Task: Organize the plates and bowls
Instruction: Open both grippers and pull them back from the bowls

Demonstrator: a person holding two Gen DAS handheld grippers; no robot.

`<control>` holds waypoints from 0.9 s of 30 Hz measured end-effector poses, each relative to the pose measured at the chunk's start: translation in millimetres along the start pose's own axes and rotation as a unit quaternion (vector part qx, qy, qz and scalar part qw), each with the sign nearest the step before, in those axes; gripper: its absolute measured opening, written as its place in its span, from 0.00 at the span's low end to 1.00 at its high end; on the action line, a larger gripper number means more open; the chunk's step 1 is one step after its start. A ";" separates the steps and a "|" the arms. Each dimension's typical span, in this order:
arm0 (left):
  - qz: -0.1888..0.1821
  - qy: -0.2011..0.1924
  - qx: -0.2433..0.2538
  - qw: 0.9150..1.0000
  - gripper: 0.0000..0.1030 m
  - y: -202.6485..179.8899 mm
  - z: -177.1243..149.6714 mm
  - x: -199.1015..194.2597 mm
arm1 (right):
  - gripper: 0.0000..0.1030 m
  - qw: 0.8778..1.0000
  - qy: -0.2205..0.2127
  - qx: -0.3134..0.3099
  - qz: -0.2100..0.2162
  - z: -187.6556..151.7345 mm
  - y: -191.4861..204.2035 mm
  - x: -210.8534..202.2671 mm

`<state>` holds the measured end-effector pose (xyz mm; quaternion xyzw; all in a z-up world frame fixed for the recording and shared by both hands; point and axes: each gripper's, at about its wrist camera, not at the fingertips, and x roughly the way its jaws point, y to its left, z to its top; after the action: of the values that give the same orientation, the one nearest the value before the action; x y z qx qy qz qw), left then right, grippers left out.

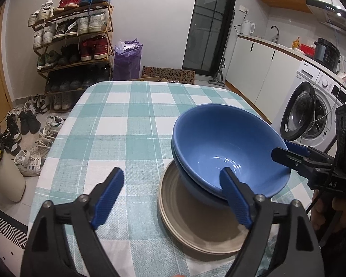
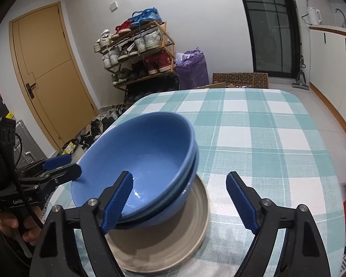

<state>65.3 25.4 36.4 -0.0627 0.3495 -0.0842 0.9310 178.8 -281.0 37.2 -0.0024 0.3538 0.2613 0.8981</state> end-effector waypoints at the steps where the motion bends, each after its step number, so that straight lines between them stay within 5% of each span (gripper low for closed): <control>1: 0.001 -0.003 0.002 1.000 0.90 -0.9 -1.1 -2.0 | 0.88 1.000 -0.001 0.001 0.000 -1.2 -0.7 -1.7; 8: 0.006 -0.033 0.024 0.999 1.00 -9.5 -10.7 -18.3 | 0.99 1.000 -0.025 -0.014 0.005 -13.1 -0.1 -18.4; 27: 0.046 -0.092 0.050 0.993 1.00 -14.0 -42.5 -53.8 | 0.99 0.994 -0.094 -0.056 -0.006 -53.4 -3.7 -74.7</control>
<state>-4.3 20.0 41.5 -0.0076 0.2599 -0.0520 0.9642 100.9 -329.2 44.0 -0.0299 0.2524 0.2746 0.9274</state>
